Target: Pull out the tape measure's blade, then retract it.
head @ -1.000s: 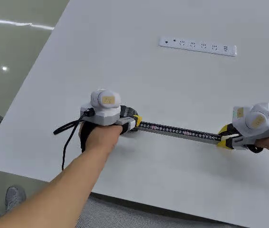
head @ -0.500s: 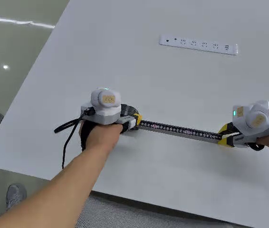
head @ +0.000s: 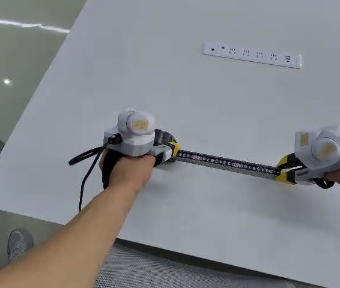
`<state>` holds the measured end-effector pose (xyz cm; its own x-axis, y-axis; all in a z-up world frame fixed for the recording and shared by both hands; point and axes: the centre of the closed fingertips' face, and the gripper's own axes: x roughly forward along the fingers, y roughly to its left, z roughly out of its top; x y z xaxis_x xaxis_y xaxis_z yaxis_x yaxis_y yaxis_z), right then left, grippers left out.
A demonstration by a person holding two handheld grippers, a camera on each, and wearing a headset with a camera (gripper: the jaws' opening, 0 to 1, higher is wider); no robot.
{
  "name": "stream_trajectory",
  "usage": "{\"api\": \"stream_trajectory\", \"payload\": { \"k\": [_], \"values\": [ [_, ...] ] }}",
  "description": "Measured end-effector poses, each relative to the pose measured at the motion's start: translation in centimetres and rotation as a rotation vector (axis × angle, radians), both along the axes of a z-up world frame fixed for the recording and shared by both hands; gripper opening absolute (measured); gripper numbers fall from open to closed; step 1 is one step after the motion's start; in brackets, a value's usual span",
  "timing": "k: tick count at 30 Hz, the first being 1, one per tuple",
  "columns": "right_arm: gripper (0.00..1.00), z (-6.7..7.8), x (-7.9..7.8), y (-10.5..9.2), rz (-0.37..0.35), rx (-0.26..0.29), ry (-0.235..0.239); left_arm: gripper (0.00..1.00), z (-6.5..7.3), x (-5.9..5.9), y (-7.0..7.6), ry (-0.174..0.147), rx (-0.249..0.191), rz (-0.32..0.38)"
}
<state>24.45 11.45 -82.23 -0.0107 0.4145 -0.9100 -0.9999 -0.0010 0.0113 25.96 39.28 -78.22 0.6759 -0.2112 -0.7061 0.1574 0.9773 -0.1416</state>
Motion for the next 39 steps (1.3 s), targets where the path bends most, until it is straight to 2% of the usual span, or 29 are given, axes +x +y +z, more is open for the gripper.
{"api": "stream_trajectory", "payload": {
  "k": [4, 18, 39],
  "values": [
    [0.11, 0.0, 0.0, 0.1, 0.000, 0.003, -0.001, 0.53, 0.0, 0.0, 0.0, -0.013, 0.006, -0.003],
    [0.11, 0.1, 0.0, 0.9, 0.001, 0.017, -0.002, 0.52, 0.1, -0.1, 0.0, -0.009, 0.002, -0.007],
    [0.11, 0.1, -0.1, 3.6, 0.014, 0.053, 0.001, 0.52, -0.3, 0.3, 0.2, -0.011, -0.005, -0.016]
  ]
}}
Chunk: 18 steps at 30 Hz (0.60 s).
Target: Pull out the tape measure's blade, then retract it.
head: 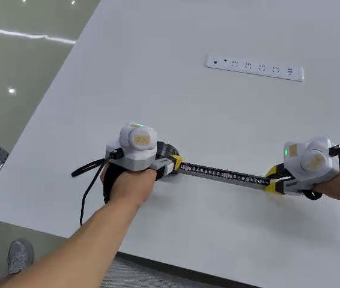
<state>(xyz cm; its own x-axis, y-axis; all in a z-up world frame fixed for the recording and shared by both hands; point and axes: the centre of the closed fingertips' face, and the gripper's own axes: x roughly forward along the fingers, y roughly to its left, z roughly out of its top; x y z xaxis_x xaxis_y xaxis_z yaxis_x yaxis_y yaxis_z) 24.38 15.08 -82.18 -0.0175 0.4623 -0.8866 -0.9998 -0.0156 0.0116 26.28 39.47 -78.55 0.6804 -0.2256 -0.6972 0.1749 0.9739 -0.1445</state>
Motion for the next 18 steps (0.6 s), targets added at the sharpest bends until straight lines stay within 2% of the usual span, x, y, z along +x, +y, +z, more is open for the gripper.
{"api": "stream_trajectory", "payload": {
  "k": [18],
  "values": [
    [0.11, -0.1, 0.3, 2.7, 0.015, 0.021, -0.001, 0.52, 0.0, 0.0, 0.0, -0.002, -0.005, -0.001]
  ]
}}
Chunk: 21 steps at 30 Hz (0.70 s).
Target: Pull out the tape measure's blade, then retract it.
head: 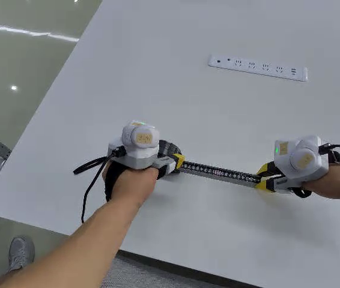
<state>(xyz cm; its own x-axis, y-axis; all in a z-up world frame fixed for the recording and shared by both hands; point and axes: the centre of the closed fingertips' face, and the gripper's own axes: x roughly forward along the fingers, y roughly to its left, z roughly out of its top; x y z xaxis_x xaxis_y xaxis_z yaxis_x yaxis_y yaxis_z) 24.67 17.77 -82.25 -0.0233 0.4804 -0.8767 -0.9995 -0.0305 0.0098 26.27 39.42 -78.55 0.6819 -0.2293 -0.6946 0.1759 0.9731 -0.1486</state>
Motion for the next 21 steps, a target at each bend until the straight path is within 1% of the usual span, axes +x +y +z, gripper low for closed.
{"api": "stream_trajectory", "payload": {
  "k": [6, 10, 18, 21],
  "values": [
    [0.11, -0.1, 0.0, 1.0, 0.003, 0.012, 0.001, 0.52, 0.0, 0.0, 0.0, 0.001, -0.001, 0.000],
    [0.11, -0.5, 0.0, 1.6, 0.005, 0.018, 0.001, 0.52, 0.0, 0.0, 0.0, 0.000, -0.003, 0.000],
    [0.11, -0.5, 0.0, 2.9, 0.003, 0.034, 0.002, 0.52, 0.1, -0.1, 0.0, -0.002, -0.004, 0.000],
    [0.11, -0.3, -0.3, 3.6, 0.006, 0.043, 0.001, 0.52, 0.1, -0.1, 0.0, -0.002, -0.005, 0.000]
  ]
}}
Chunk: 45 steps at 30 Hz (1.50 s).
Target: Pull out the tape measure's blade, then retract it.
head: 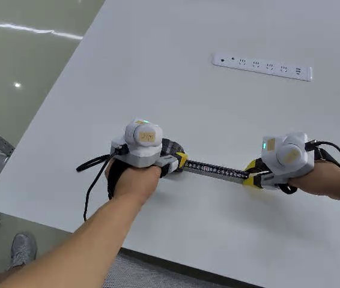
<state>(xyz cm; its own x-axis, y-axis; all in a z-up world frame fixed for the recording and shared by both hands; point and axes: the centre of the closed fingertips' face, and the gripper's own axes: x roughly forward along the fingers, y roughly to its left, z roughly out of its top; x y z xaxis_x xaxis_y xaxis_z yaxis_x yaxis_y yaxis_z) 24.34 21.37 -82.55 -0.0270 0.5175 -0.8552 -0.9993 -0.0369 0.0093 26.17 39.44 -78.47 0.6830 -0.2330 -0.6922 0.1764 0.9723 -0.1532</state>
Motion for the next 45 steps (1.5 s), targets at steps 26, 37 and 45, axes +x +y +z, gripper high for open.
{"api": "stream_trajectory", "payload": {
  "k": [26, 37, 45],
  "values": [
    [0.11, 0.3, 0.0, 3.7, -0.001, 0.038, 0.017, 0.51, 0.0, 0.0, 0.0, -0.008, -0.008, -0.004],
    [0.11, 0.0, 0.2, 5.4, -0.011, 0.048, 0.026, 0.51, 0.0, 0.0, 0.0, -0.013, -0.014, -0.004],
    [0.11, 0.0, 0.3, 6.8, -0.011, 0.056, 0.031, 0.51, 0.0, 0.0, 0.0, -0.014, -0.016, -0.005]
  ]
}}
